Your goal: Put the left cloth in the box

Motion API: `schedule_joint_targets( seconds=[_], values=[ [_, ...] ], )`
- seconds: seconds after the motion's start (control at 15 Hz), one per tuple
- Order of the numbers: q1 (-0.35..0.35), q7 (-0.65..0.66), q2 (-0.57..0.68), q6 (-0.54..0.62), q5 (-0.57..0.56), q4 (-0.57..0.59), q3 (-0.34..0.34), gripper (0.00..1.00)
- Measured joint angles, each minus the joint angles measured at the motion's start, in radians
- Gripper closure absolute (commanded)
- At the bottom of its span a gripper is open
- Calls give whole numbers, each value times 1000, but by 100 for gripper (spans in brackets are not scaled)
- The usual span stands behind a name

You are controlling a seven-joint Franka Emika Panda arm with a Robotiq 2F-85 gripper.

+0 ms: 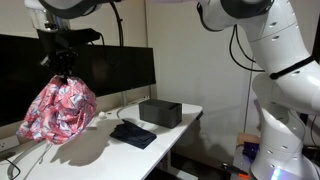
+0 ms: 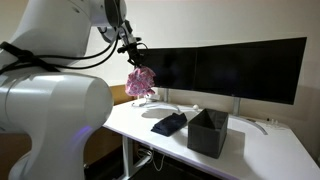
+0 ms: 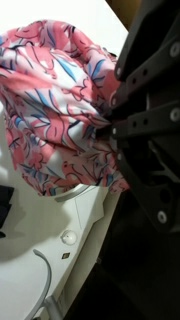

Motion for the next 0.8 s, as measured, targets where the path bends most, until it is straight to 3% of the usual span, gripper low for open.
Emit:
schedule_joint_targets(
  seconds=[0.8],
  values=[
    [-9,10,-240,7,-67,-280,-82,98]
  ],
)
